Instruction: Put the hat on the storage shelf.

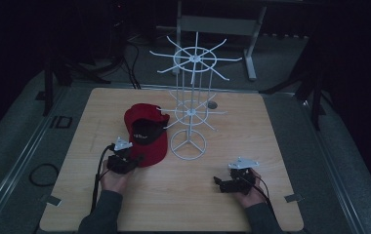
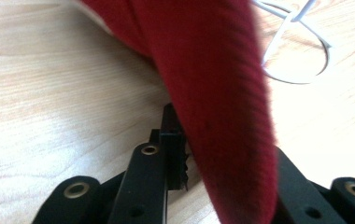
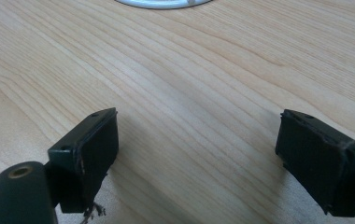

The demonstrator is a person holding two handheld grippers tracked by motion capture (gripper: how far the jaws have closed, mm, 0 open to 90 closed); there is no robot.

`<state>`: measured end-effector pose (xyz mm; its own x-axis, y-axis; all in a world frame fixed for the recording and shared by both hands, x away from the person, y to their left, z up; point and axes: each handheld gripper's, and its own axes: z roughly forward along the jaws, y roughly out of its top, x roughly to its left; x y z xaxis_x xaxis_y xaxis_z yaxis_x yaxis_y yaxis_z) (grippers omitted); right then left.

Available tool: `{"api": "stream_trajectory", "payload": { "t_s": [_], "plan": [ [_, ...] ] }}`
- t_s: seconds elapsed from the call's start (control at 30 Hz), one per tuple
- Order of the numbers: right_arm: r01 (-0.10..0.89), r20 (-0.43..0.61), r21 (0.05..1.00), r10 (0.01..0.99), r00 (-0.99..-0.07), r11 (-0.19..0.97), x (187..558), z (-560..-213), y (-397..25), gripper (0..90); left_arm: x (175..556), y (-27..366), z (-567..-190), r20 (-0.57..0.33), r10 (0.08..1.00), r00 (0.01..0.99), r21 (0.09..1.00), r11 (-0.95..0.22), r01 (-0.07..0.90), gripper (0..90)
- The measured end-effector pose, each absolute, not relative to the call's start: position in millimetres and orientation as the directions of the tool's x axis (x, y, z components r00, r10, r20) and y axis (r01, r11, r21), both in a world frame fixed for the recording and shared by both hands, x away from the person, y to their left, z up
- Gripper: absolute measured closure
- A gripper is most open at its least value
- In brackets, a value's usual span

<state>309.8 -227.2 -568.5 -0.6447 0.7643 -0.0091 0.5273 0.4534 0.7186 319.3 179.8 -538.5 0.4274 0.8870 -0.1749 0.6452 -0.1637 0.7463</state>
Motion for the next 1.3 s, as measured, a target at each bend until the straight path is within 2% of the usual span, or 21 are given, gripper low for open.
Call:
{"api": "stream_trajectory", "payload": {
  "t_s": [0.13, 0.37, 0.63, 1.3],
  "plan": [
    [0.527, -0.010, 0.719, 0.764, -0.645, 0.454, 310, -568, -227, 13.1, 319, 181, -540, -0.170, 0.884, 0.435, 0.748, -0.171, 0.641, 78.2],
    [0.527, -0.010, 0.719, 0.764, -0.645, 0.454, 310, -568, -227, 13.1, 318, 189, -542, -0.238, 0.866, 0.439, 0.760, -0.116, 0.639, 82.2],
    [0.527, -0.009, 0.719, 0.764, -0.645, 0.454, 310, -568, -227, 13.1, 313, 185, -538, -0.179, 0.875, 0.449, 0.802, -0.134, 0.582, 84.9],
    [0.527, -0.010, 0.718, 0.764, -0.645, 0.454, 310, -568, -227, 13.1, 308, 199, -520, -0.158, 0.901, 0.404, 0.857, -0.078, 0.509, 85.0]
  ]
}}
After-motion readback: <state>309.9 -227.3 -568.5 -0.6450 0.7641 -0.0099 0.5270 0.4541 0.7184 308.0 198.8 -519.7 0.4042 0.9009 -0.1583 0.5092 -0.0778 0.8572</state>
